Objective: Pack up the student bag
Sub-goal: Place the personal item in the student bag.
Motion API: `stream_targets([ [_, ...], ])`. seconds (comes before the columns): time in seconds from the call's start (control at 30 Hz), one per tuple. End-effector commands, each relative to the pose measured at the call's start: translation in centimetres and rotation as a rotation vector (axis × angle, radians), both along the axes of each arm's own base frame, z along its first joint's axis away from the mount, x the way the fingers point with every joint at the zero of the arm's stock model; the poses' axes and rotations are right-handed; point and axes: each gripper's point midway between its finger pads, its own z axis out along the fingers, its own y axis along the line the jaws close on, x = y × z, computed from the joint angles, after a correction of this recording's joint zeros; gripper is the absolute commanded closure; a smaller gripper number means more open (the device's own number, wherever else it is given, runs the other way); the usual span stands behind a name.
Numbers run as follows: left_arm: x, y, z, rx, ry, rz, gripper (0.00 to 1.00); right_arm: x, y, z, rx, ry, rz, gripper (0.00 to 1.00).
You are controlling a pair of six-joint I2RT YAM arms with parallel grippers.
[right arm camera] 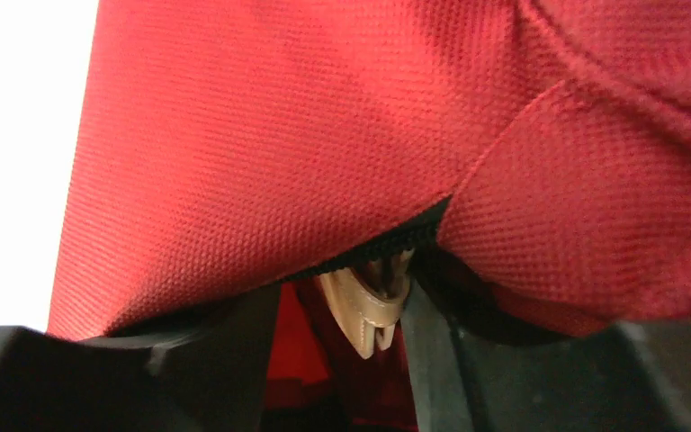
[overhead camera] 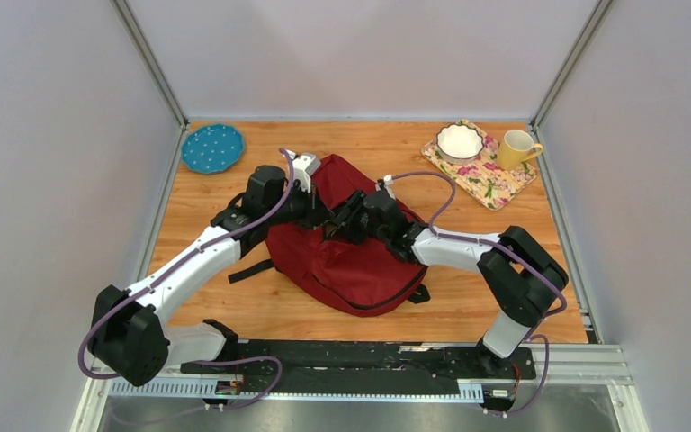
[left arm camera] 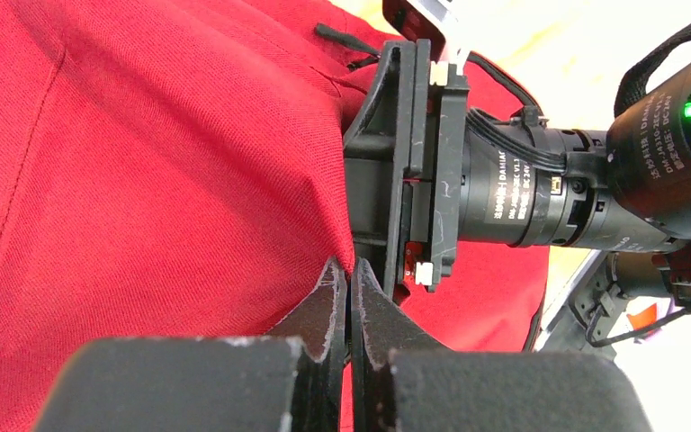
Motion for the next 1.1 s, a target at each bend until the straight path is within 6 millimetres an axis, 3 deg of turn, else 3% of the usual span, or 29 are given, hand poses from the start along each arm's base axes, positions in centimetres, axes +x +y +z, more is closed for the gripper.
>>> stream_targets([
  [0.0, 0.1, -0.1, 1.8, -0.037, -0.044, -0.013, 1.0, -1.0, -0.7, 1.2, -0.059, -0.064, 0.063, 0.35],
  [0.03, 0.0, 0.0, 1.7, -0.035, -0.045, -0.008, 1.0, -1.1, -1.1, 2.1, -0.062, -0.086, 0.062, 0.34],
  [0.27, -0.2, 0.2, 0.8, -0.044, -0.029, -0.005, 1.0, -2.3, -1.6, 1.6, -0.076, -0.062, 0.089, 0.35],
  [0.33, -0.3, 0.0, 0.8, -0.054, -0.025, -0.011, 1.0, -2.4, -1.4, 1.3, -0.061, -0.056, 0.094, 0.47],
  [0.37, -0.3, -0.1, 0.8, -0.06, -0.025, -0.016, 1.0, -2.3, -1.1, 1.5, -0.05, -0.06, 0.097, 0.64],
  [0.47, -0.8, -0.3, 0.6, -0.07, -0.009, -0.037, 1.0, -1.8, -0.3, 1.7, -0.026, -0.066, 0.104, 0.84],
  [0.63, -1.3, -0.1, -0.3, -0.065, 0.01, -0.036, 1.0, -0.3, 1.7, 3.5, 0.027, -0.124, 0.124, 0.94],
  [0.73, -1.5, 0.4, -1.2, -0.05, 0.024, -0.019, 1.0, -0.1, 2.8, 3.6, 0.024, -0.13, 0.167, 0.92],
  [0.8, -1.6, 0.6, -1.9, -0.033, 0.04, -0.01, 1.0, -0.5, 2.3, 3.0, -0.004, -0.145, 0.183, 0.79],
  [0.87, -1.7, 0.7, -2.5, -0.022, 0.054, -0.007, 1.0, -1.1, 1.2, 3.6, -0.025, -0.174, 0.179, 0.63],
  [0.93, -1.7, 0.8, -3.1, -0.018, 0.07, -0.003, 0.99, -1.9, -0.8, 2.0, -0.118, -0.164, 0.166, 0.53],
  [0.97, -1.8, 0.8, -3.2, -0.019, 0.073, -0.002, 0.97, -2.3, -1.6, 2.5, -0.138, -0.173, 0.165, 0.49],
  [1.03, -1.8, 0.7, -3.4, -0.025, 0.077, -0.003, 0.93, -3.3, -3.2, 0.8, -0.24, -0.146, 0.184, 0.48],
  [1.07, -1.8, 0.7, -3.4, -0.027, 0.076, -0.003, 0.91, -3.7, -3.7, 1.2, -0.253, -0.154, 0.194, 0.48],
])
